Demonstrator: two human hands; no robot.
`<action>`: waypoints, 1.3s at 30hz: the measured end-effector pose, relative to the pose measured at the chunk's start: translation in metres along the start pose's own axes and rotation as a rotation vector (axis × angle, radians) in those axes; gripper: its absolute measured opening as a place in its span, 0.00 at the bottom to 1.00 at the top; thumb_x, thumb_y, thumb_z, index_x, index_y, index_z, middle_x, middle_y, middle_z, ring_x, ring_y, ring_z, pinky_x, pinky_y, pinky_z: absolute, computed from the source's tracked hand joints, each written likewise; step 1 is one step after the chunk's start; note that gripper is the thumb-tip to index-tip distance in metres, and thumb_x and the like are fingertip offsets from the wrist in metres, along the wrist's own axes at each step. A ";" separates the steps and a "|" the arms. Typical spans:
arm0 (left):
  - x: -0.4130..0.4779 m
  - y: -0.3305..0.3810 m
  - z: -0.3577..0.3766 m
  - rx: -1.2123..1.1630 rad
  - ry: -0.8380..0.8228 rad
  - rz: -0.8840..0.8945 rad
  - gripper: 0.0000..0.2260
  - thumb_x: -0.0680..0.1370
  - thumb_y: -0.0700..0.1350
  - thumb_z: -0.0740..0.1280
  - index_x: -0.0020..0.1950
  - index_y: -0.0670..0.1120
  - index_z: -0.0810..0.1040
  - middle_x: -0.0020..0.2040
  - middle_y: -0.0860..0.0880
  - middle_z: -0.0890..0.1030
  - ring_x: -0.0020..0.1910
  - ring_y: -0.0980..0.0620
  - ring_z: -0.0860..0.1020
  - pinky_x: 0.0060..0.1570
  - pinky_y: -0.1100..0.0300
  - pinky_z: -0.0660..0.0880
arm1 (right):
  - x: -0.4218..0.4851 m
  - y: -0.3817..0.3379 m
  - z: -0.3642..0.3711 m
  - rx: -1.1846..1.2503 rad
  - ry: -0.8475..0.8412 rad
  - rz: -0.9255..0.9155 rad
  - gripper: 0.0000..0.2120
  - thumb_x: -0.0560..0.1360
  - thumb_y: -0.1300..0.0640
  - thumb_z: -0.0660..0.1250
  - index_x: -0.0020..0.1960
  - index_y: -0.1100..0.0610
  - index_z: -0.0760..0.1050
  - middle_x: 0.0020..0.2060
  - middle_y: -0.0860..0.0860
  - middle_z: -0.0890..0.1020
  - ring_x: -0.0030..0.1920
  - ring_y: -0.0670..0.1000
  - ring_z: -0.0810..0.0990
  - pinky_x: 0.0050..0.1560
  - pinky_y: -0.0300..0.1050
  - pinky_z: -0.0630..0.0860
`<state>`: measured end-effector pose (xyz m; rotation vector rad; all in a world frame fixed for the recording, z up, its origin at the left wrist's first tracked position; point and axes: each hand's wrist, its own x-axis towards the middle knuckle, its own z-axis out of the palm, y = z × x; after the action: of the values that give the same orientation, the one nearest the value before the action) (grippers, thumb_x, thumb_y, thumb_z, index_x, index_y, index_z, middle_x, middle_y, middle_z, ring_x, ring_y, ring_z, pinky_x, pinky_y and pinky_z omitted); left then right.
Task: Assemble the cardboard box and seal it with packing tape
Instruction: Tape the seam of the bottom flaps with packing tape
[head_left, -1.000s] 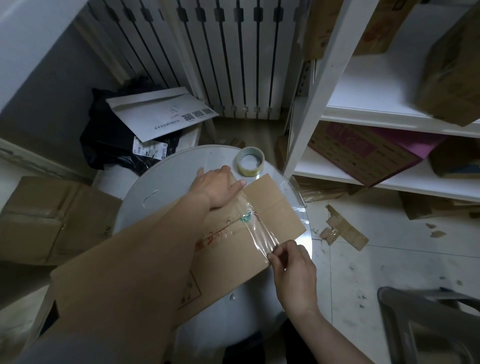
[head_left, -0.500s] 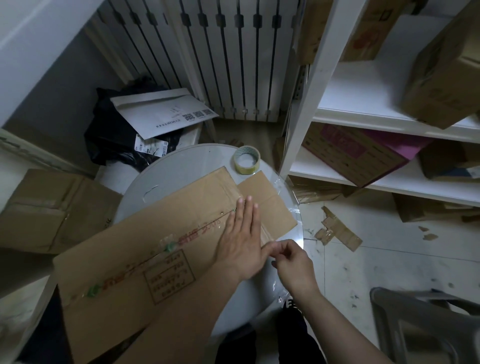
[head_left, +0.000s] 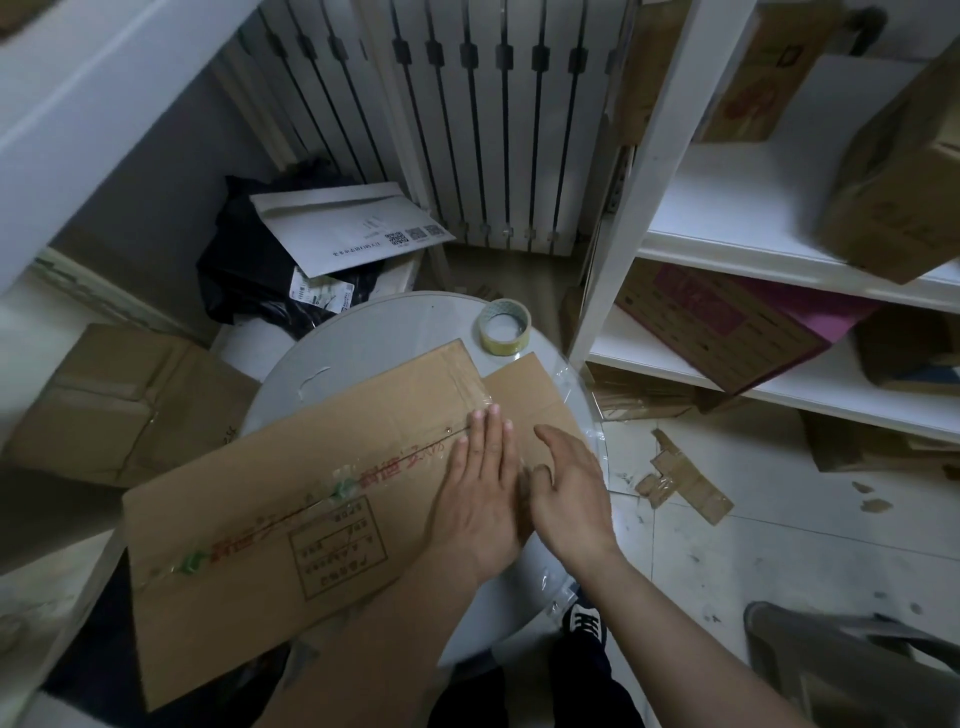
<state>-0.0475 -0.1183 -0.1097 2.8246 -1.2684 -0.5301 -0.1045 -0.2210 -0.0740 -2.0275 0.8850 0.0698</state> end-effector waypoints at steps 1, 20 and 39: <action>-0.003 -0.003 0.005 0.013 0.014 -0.008 0.34 0.78 0.53 0.47 0.77 0.38 0.35 0.77 0.38 0.32 0.76 0.41 0.32 0.75 0.46 0.37 | -0.001 0.000 0.003 -0.052 -0.018 -0.050 0.22 0.78 0.62 0.56 0.72 0.54 0.68 0.70 0.49 0.71 0.71 0.51 0.65 0.69 0.37 0.56; 0.048 -0.001 -0.052 -0.111 0.241 0.092 0.25 0.72 0.47 0.55 0.67 0.43 0.74 0.67 0.45 0.74 0.68 0.45 0.70 0.70 0.49 0.58 | 0.070 -0.007 -0.018 -0.072 -0.109 -0.007 0.12 0.80 0.53 0.56 0.39 0.51 0.72 0.43 0.55 0.82 0.48 0.58 0.78 0.45 0.45 0.70; 0.156 -0.016 -0.047 0.152 0.072 -0.063 0.18 0.77 0.47 0.62 0.67 0.47 0.75 0.69 0.44 0.72 0.73 0.42 0.62 0.73 0.43 0.39 | 0.254 0.073 -0.006 -0.875 -0.330 -0.136 0.27 0.75 0.58 0.68 0.70 0.60 0.61 0.66 0.60 0.73 0.68 0.60 0.68 0.69 0.49 0.61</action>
<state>0.0746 -0.2265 -0.1153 2.9853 -1.2633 -0.3433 0.0379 -0.3932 -0.2160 -2.7507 0.5338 0.8117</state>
